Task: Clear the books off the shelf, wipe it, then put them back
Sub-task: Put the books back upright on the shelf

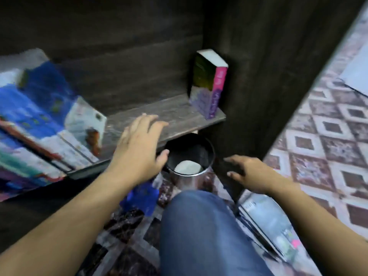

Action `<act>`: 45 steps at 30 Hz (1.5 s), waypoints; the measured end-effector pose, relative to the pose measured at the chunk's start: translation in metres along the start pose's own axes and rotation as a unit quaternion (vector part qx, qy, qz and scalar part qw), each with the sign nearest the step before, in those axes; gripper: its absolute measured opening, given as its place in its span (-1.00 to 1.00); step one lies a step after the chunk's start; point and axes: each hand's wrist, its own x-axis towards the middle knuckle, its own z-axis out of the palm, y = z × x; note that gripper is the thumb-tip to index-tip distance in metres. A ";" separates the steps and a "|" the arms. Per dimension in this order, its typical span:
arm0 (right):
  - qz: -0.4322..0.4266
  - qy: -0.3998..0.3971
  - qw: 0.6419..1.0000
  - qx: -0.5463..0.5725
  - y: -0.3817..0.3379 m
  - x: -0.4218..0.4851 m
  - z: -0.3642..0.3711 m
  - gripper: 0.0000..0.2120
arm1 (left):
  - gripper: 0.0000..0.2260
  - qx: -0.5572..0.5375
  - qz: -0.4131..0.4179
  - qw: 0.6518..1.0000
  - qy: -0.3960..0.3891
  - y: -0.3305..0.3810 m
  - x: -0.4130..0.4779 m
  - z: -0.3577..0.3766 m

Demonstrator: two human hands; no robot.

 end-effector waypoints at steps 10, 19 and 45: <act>0.252 -0.122 0.959 0.036 0.186 -0.076 0.107 -0.55 | -0.53 -0.037 0.324 0.945 -0.027 0.188 0.074 0.110; 0.280 -0.099 0.955 0.015 0.217 -0.051 0.187 -0.46 | -0.67 0.357 0.566 0.737 -0.092 0.241 0.110 0.177; 0.307 0.016 0.950 0.061 0.201 -0.067 0.095 -0.74 | -0.75 0.397 0.453 0.758 -0.251 0.269 0.095 0.234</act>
